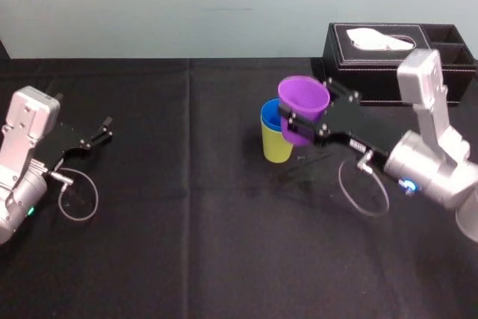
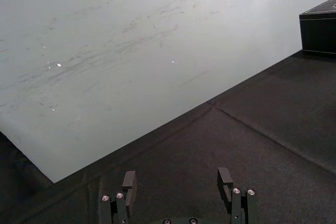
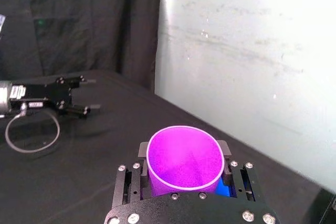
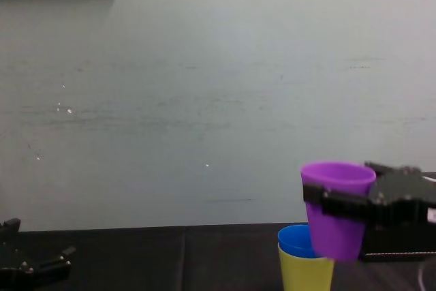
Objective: Stack the three plastic cups sequentially using one hand.
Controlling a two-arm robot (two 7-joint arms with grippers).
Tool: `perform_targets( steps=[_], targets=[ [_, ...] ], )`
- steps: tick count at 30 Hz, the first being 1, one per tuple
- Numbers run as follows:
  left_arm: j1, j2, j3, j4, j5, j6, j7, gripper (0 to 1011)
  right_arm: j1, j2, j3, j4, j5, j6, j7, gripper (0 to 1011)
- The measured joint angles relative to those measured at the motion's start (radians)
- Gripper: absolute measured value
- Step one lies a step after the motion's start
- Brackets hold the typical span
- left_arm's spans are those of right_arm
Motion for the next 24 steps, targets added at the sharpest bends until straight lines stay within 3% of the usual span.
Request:
perform_targets(
  steps=[9, 24],
  targets=[
    [0.000, 0.000, 0.000, 0.000, 0.000, 0.000, 0.000, 1011, 0.103, -0.008, -0.021, 0.049, 0.001, 0.024, 0.016, 741],
    [0.000, 0.000, 0.000, 0.000, 0.000, 0.000, 0.000, 1011, 0.210, -0.062, -0.064, 0.207, -0.004, -0.026, 0.039, 741]
  ],
)
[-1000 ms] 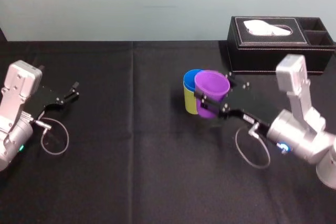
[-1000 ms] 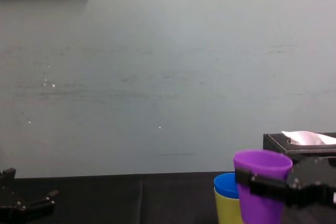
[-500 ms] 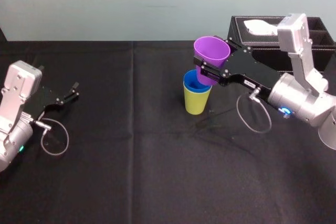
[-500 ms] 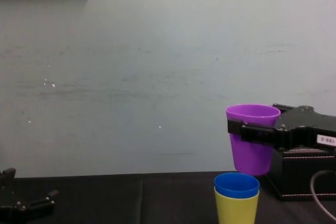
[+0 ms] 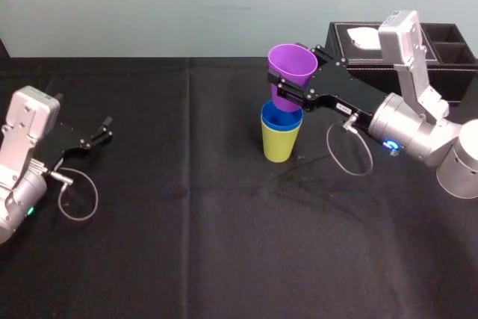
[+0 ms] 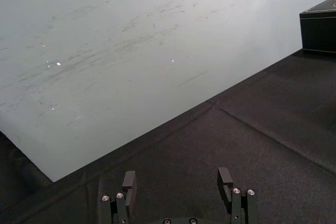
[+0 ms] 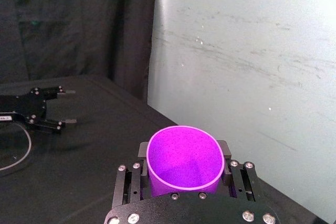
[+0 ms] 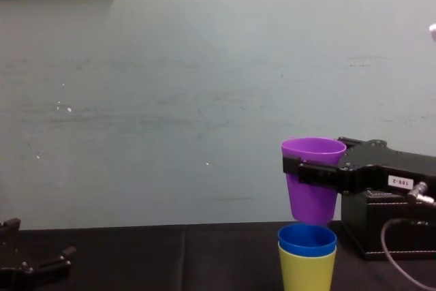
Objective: Stack the three plastic cups sequentially using one hand.
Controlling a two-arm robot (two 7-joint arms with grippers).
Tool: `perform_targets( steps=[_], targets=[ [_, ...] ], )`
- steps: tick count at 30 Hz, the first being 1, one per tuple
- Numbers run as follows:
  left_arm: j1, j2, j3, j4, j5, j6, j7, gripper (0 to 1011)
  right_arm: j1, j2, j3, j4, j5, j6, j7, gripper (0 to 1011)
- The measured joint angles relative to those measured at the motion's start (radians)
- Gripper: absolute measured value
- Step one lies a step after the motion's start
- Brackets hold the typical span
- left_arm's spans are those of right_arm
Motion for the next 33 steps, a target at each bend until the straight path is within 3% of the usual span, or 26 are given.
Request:
perform_targets(
  steps=[10, 33],
  targets=[
    [0.000, 0.000, 0.000, 0.000, 0.000, 0.000, 0.000, 1011, 0.023, -0.023, -0.017, 0.071, -0.002, -0.030, 0.020, 741],
    [0.000, 0.000, 0.000, 0.000, 0.000, 0.000, 0.000, 1011, 0.026, -0.047, -0.032, 0.149, -0.013, -0.055, 0.029, 742]
  ],
)
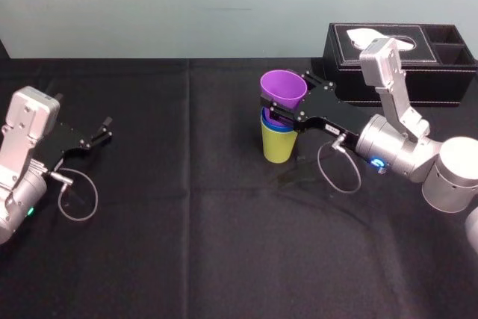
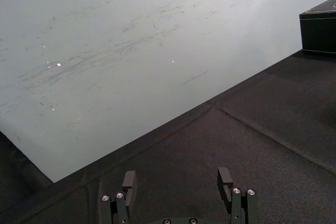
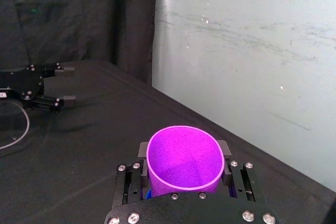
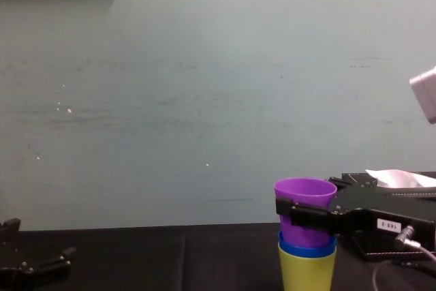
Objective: Stack the three plastic cups sequentially using one hand.
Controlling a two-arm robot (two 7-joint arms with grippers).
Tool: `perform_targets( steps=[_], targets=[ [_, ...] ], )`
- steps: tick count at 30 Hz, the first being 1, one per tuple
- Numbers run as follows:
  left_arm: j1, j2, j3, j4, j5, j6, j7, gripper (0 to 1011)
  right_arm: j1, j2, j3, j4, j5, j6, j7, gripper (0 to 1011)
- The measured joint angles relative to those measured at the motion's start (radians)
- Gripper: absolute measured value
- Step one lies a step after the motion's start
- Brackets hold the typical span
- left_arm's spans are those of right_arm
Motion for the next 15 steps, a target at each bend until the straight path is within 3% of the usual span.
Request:
perform_targets(
  steps=[15],
  targets=[
    [0.000, 0.000, 0.000, 0.000, 0.000, 0.000, 0.000, 1011, 0.000, -0.021, 0.002, 0.051, -0.008, -0.024, 0.001, 741]
  ],
)
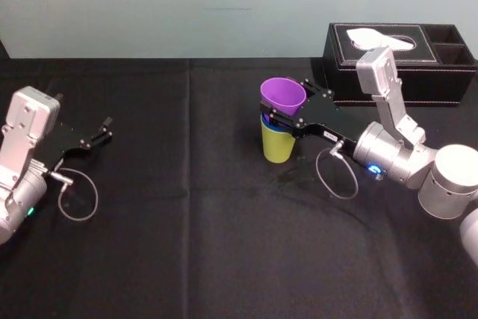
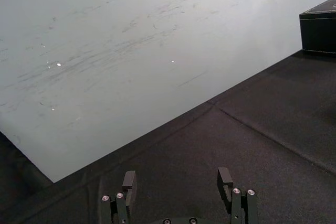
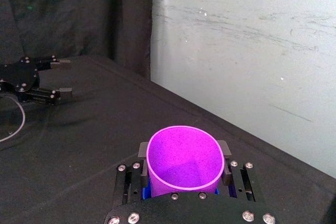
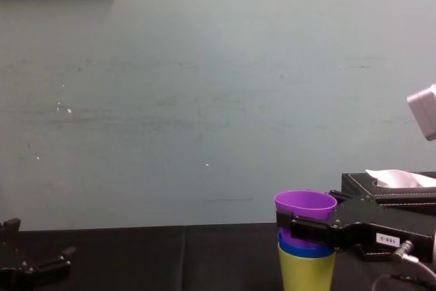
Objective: Stack the three plastic cups sequentially using one hand.
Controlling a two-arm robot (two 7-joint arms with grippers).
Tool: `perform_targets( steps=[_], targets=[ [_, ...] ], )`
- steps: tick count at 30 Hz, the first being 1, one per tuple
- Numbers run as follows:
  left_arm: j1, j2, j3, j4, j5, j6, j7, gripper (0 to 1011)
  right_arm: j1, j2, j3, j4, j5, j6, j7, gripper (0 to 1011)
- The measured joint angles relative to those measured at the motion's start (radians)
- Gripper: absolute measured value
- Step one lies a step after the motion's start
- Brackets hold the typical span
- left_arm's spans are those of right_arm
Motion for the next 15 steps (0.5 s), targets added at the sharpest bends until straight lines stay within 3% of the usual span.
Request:
perform_targets(
  steps=[15],
  targets=[
    [0.000, 0.000, 0.000, 0.000, 0.000, 0.000, 0.000, 1011, -0.005, -0.009, 0.005, 0.019, -0.002, -0.002, 0.003, 741]
  ],
)
